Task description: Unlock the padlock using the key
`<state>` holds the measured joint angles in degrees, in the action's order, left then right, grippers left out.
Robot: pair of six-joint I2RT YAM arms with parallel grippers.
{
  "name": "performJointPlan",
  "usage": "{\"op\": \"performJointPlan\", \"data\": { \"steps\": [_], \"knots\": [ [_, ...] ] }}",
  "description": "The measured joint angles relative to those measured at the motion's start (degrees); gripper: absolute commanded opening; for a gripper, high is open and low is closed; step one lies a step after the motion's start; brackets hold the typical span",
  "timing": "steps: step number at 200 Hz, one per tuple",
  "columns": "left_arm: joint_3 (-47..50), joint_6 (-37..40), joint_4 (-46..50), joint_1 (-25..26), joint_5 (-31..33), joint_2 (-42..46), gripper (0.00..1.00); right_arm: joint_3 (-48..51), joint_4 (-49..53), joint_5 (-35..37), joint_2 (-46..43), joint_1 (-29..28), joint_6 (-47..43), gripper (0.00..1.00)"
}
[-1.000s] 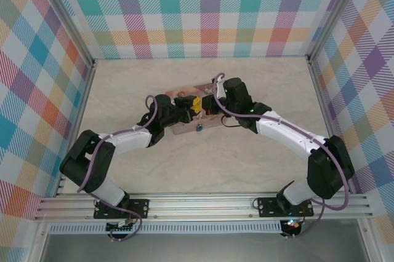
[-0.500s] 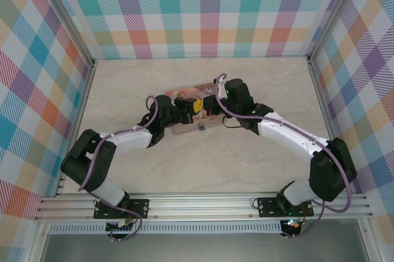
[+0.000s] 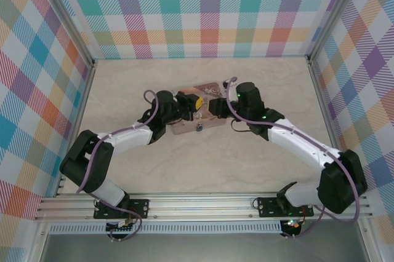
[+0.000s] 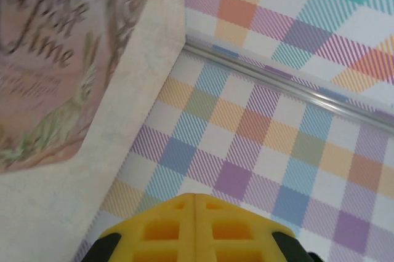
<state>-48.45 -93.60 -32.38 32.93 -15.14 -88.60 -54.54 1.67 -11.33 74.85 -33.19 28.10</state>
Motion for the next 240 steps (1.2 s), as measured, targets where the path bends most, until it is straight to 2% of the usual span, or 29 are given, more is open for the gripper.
{"op": "performJointPlan", "data": {
  "steps": [31, 54, 76, 94, 114, 150, 172, 240],
  "knots": [
    [-3.48, 18.95, 6.38, 0.07, 2.6, 5.81, 0.0, 2.45, -4.83, -10.82, -4.09, 7.02, 1.4, 0.61],
    [-5.35, 30.82, 7.3, 0.33, 2.78, 9.64, 0.0, 4.33, -13.18, -19.91, -4.35, 11.41, 5.35, 0.73],
    [-6.58, 40.76, 7.48, 0.72, 1.66, 11.89, 0.0, 4.98, -21.16, -26.45, -3.5, 12.22, 9.64, 0.8],
    [-7.1, 46.69, 7.28, 0.98, 0.07, 12.61, 0.0, 4.98, -28.33, -30.58, -2.27, 12.22, 12.79, 0.82],
    [-7.69, 51.19, 7.26, 1.09, -1.73, 12.72, 0.0, 4.96, -36.06, -33.9, -0.79, 12.17, 16.2, 0.82],
    [-9.2, 53.88, 6.67, 1.38, -3.5, 12.72, 0.0, 4.28, -44.44, -36.39, 2.43, 11.04, 20.33, 0.77],
    [-9.97, 54.05, 5.95, 1.77, -3.93, 12.72, 0.0, 4.11, -46.23, -36.81, 3.85, 9.66, 21.22, 0.73],
    [-10.56, 53.83, 4.98, 1.92, -4.37, 12.44, 0.0, 2.16, -47.56, -36.96, 6.03, 7.8, 22.56, 0.51]
  ]
}}
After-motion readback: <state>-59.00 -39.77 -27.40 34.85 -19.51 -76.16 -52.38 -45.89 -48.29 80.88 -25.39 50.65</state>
